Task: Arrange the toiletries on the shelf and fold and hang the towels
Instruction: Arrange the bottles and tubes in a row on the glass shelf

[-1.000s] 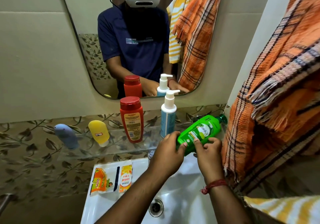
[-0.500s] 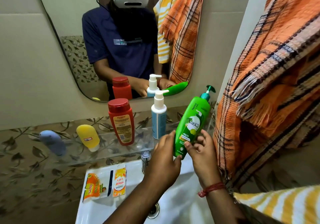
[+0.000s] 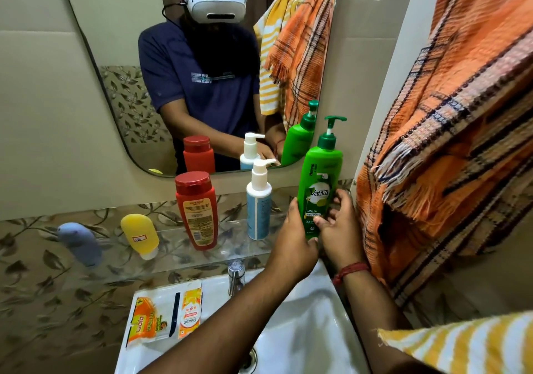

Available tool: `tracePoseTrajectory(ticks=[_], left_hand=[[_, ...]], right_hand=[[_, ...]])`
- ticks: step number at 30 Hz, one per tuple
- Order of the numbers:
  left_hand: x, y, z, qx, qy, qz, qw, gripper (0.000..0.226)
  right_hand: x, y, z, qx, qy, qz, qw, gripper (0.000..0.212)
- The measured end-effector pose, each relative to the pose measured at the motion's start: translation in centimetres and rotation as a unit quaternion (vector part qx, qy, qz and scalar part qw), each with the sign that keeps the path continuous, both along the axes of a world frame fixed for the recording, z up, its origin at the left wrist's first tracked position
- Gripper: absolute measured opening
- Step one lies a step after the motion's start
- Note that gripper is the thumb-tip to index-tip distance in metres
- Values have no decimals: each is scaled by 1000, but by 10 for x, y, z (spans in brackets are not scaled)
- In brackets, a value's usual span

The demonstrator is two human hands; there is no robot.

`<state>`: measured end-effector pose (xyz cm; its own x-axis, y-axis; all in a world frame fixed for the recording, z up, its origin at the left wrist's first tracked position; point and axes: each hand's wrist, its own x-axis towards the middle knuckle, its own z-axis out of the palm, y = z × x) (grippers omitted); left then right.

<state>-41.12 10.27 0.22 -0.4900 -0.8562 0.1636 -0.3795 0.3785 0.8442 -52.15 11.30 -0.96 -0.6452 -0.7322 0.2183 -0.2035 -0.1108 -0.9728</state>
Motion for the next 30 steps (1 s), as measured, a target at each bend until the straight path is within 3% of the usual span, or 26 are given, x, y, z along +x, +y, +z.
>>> tracePoseTrajectory(ticks=[9,21,30], left_hand=[[-8,-6,-3,25,4,-19,999,96],[-7,-9,-7,55,-25,-7,998,97],[-4,-5,-5,59,-34,4,998,94]], right_hand=[[-7,-1,-4,17,26,-13,999,83],[-14,-6,-6,33,15,14,999,68],[-16,-8,-10,43,11,15,999,68]])
